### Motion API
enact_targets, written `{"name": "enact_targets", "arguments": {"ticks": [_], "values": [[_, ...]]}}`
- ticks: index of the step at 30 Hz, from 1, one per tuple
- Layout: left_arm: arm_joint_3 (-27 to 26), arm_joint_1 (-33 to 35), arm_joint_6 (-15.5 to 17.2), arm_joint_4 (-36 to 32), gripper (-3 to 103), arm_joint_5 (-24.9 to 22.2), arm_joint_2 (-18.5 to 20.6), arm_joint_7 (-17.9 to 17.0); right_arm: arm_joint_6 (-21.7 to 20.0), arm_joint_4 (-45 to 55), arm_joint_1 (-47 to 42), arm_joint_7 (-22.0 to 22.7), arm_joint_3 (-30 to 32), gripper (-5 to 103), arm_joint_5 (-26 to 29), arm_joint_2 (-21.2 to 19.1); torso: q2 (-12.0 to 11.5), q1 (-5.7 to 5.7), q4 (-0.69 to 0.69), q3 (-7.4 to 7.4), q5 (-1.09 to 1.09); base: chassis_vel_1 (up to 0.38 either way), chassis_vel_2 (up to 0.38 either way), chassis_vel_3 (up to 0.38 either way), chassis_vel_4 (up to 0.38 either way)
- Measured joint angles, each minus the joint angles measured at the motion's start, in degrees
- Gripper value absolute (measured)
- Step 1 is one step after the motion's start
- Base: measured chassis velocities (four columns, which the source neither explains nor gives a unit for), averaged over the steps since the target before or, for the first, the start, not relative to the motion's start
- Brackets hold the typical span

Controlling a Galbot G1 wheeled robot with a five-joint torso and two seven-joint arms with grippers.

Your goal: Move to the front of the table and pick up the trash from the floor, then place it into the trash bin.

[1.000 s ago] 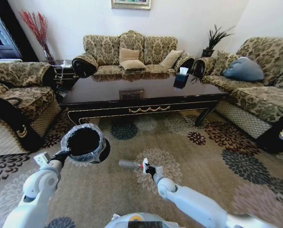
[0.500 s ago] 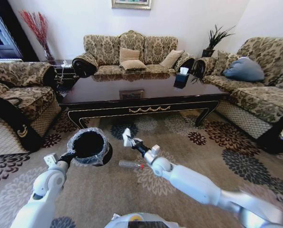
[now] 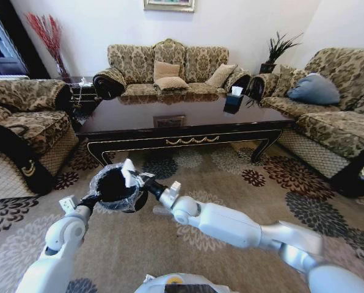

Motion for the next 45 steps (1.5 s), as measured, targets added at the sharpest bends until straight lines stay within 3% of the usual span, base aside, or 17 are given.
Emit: {"name": "enact_targets", "arguments": {"ticks": [5,8,9,11,13,15,19,22,24,28,29,31,34,45], "values": [[0.1,0.1,0.9,-2.3,2,-3.0,-0.3,-0.5,0.1,-4.1,-0.2,0.0,-1.3,0,-2.8,2.2,0.0,0.00,-0.01,0.00,0.01,0.000,0.000,0.000,0.000],[0.1,0.3,1.6,-4.7,2,-4.7,-0.4,-0.9,0.4,-5.9,-1.3,0.0,-1.7,8,-4.5,2.6,0.0,0.00,-0.02,0.00,0.01,0.000,0.000,0.000,0.000],[0.0,0.6,1.7,-5.4,2,-4.8,-0.4,-1.1,0.6,-6.2,-1.6,0.0,-1.8,19,-5.1,2.5,0.0,0.00,-0.02,0.00,0.02,0.000,0.000,0.000,0.000],[-0.2,0.8,1.8,-5.9,2,-4.8,-0.4,-1.1,0.6,-6.2,-1.7,0.0,-1.8,19,-5.3,2.3,0.0,0.00,-0.01,0.00,0.02,0.000,0.000,0.000,0.000],[-0.3,1.3,1.9,-6.5,2,-4.8,-0.4,-1.1,0.6,-5.8,-2.0,0.0,-1.8,30,-5.4,1.6,0.0,0.00,0.00,0.00,0.02,0.000,0.000,0.000,0.000],[-0.3,1.4,1.9,-6.5,2,-4.8,-0.4,-1.1,0.6,-5.7,-2.0,0.0,-1.8,30,-5.4,1.5,0.0,0.00,0.00,0.00,0.01,0.000,0.000,0.000,0.000],[-0.6,1.7,1.9,-6.6,2,-4.8,-0.2,-1.1,0.6,-4.0,-2.6,0.3,-1.5,51,-6.3,-0.9,0.0,0.00,-0.01,0.00,0.02,0.000,0.000,0.000,0.000],[-0.7,1.7,1.9,-6.4,2,-4.8,-0.2,-1.0,0.6,-3.8,-2.8,0.5,-1.2,57,-7.1,-1.8,0.0,0.00,-0.01,0.00,0.02,0.000,0.000,0.000,0.000],[-0.7,1.8,1.9,-6.0,2,-4.7,-0.2,-1.0,0.7,-3.9,-3.3,0.5,-0.7,69,-8.5,-2.9,0.0,0.00,-0.01,0.00,0.03,0.000,0.000,0.000,0.000],[-0.7,1.9,1.9,-5.6,2,-4.5,-0.2,-1.0,0.9,-4.1,-3.8,0.4,-0.3,79,-10.1,-4.4,0.0,0.00,-0.01,0.00,0.02,0.000,0.000,0.000,0.000],[-0.6,1.9,1.8,-5.5,2,-4.5,-0.2,-0.9,1.2,-4.1,-4.0,0.4,-0.1,90,-10.6,-5.1,0.0,0.00,-0.01,0.00,0.02,0.000,0.000,0.000,0.000],[-0.7,1.9,1.8,-5.4,2,-4.5,-0.2,-0.9,1.2,-4.1,-4.2,0.3,0.0,95,-10.9,-5.5,0.0,0.00,-0.01,-0.01,0.02,0.000,0.000,0.000,0.000],[-0.6,1.8,1.7,-4.9,2,-4.5,-0.1,-0.9,1.3,-4.3,-4.5,0.3,0.3,100,-11.6,-6.5,0.0,0.00,-0.01,0.00,0.02,0.000,0.000,0.000,0.000],[-0.8,1.5,1.7,-3.7,2,-4.4,0.2,-0.9,3.2,-6.3,-4.7,-1.1,1.3,100,-13.9,-8.5,0.0,0.00,-0.01,0.00,0.02,0.000,0.000,0.000,0.000]]}}
